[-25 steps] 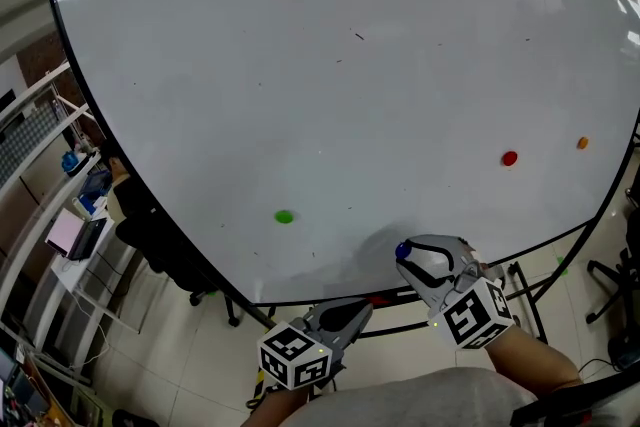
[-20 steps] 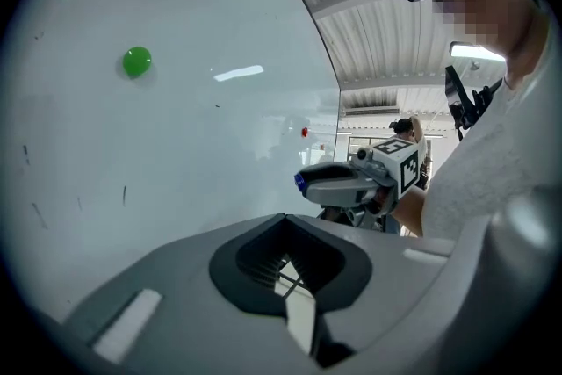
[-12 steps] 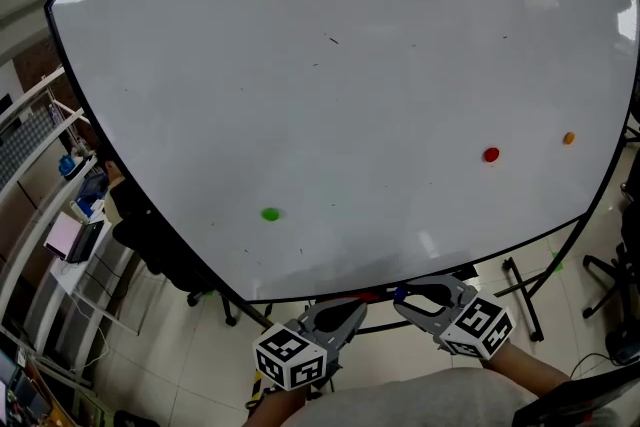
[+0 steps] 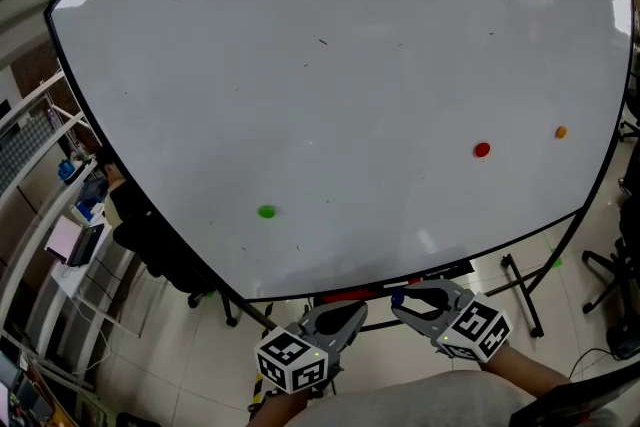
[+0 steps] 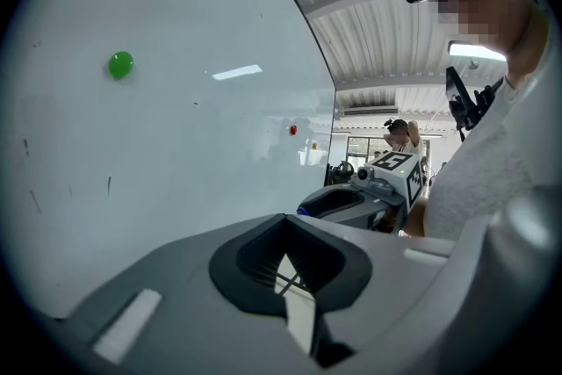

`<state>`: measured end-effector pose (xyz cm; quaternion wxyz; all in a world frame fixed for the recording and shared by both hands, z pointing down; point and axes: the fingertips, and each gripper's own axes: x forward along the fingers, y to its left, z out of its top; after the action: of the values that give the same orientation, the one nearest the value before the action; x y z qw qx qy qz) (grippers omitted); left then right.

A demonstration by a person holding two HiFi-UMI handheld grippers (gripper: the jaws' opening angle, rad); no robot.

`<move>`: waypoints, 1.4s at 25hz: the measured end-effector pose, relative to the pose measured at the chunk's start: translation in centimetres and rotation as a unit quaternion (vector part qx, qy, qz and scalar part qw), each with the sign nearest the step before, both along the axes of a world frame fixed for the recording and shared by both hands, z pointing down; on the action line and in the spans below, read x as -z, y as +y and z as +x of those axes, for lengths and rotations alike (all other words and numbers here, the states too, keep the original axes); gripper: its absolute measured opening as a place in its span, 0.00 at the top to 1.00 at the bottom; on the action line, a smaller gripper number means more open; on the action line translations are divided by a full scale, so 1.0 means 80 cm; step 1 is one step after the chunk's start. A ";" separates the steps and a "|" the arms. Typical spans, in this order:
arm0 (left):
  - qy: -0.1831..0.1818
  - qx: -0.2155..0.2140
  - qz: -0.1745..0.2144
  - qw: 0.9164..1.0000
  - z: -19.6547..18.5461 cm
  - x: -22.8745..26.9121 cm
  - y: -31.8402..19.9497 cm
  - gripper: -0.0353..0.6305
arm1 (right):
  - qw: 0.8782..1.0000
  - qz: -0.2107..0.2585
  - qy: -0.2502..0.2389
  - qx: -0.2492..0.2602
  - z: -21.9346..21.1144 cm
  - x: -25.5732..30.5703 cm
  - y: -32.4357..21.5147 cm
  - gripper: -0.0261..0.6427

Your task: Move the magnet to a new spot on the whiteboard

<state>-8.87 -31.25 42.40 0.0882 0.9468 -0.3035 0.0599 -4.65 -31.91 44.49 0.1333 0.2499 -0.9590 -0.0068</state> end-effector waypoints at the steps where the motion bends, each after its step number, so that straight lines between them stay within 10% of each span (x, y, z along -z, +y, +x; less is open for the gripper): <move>1: -0.002 0.001 0.003 1.000 0.001 0.001 0.001 0.97 | 1.000 0.000 -0.001 0.000 0.000 0.001 0.002 0.77; 35: 0.010 -0.006 -0.021 1.000 0.017 -0.010 0.010 0.97 | 0.998 0.056 0.041 0.010 -0.007 0.008 0.007 0.77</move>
<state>-7.49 -30.44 43.24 0.1110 0.9470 -0.2959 0.0577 -5.20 -31.37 43.82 0.1582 0.2473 -0.9532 -0.0723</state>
